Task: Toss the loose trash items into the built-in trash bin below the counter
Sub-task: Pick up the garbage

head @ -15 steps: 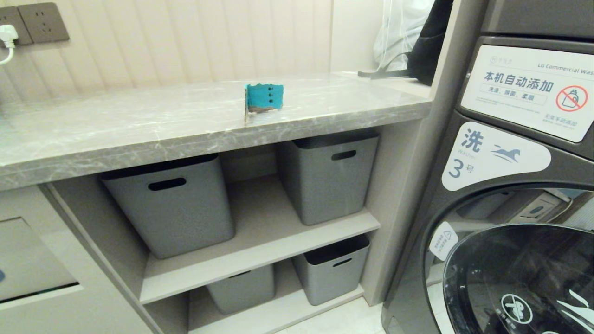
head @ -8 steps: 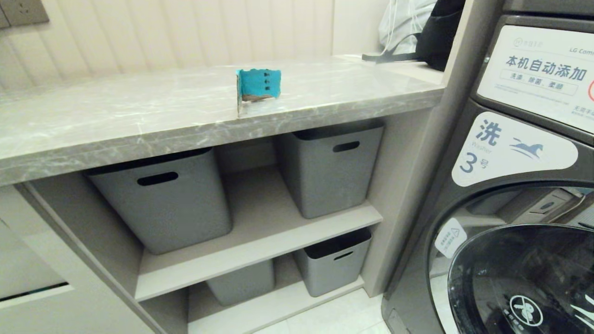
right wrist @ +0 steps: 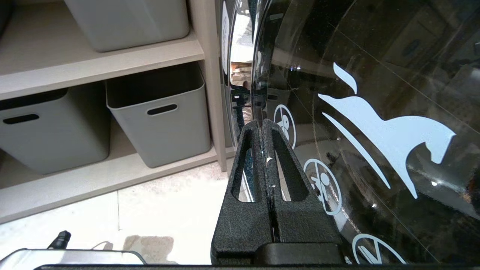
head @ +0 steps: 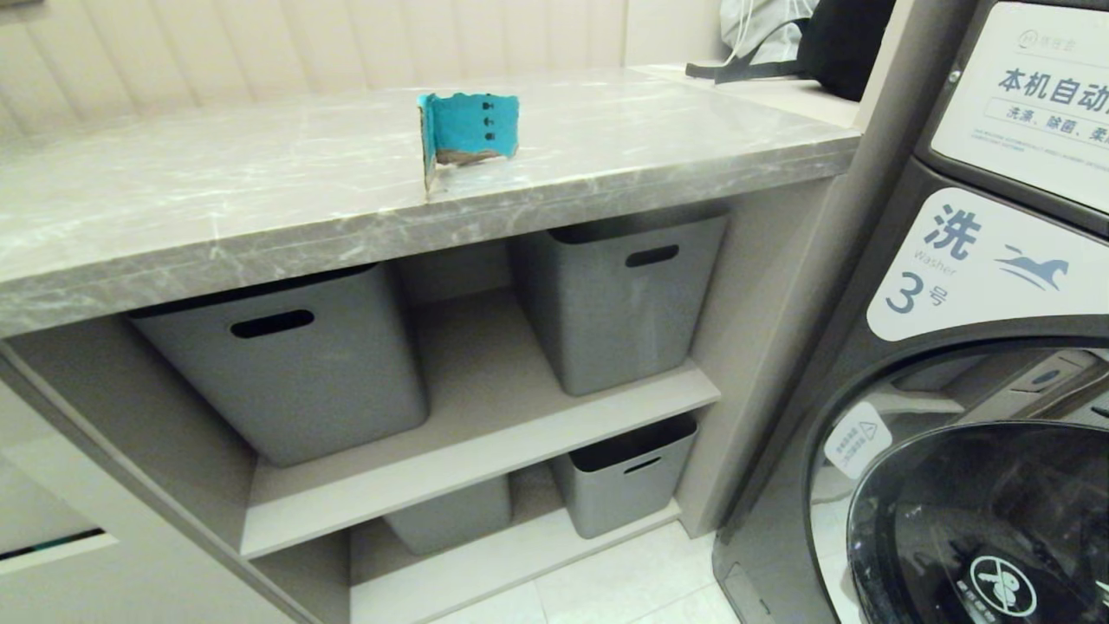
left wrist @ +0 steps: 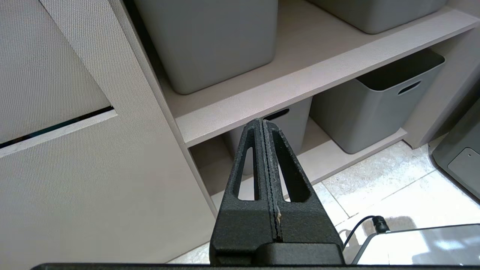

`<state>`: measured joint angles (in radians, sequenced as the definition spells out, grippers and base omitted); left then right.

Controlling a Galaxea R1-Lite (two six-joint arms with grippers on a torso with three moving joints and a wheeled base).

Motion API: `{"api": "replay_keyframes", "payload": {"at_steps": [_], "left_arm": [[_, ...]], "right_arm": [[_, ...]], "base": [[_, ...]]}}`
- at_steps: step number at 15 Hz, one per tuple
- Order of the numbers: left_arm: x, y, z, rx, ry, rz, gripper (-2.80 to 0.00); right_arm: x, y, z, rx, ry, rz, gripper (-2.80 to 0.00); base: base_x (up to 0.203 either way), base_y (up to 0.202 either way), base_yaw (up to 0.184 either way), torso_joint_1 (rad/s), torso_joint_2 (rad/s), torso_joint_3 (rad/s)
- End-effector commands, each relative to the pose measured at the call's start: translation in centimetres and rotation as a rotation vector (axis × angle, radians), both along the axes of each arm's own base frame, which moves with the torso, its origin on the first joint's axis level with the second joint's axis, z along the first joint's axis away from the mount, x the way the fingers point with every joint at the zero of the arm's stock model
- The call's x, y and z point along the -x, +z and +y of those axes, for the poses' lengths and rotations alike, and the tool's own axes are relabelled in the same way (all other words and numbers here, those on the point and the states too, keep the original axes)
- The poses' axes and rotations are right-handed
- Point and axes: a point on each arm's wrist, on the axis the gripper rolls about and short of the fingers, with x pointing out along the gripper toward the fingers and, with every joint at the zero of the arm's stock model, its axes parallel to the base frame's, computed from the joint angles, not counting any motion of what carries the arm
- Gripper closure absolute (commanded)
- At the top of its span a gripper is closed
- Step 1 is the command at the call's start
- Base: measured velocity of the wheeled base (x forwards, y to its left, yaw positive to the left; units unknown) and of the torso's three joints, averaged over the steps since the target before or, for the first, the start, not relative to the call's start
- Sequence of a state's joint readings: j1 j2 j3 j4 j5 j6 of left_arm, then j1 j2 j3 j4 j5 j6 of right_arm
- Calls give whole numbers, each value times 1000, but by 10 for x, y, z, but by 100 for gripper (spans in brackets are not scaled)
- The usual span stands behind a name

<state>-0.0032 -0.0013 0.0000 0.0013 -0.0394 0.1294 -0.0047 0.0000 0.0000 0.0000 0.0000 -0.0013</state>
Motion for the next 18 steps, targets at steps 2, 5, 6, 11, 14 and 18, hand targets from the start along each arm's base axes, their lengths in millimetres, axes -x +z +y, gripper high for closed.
{"api": "replay_keyframes", "payload": {"at_steps": [2,5,6,11,14,18], "left_arm": [[0,0,0,-1,3,0,0],[0,0,0,2,3,0,0],[0,-1,0,2,4,2,0],[0,-1,0,-1,6,1,0],[0,-1,0,-1,6,1,0],[0,-1,0,-1,4,1,0]], "right_arm": [[0,0,0,0,1,0,0],[0,0,0,0,1,0,0],[0,0,0,0,0,0,0],[0,0,0,0,0,0,0],[0,0,0,0,0,0,0],[0,0,0,3,2,0,0]], "base": [[0,0,0,0,0,0],[0,0,0,0,0,0],[0,0,0,0,0,0],[0,0,0,0,0,0],[0,0,0,0,0,0],[0,0,0,0,0,0]]}}
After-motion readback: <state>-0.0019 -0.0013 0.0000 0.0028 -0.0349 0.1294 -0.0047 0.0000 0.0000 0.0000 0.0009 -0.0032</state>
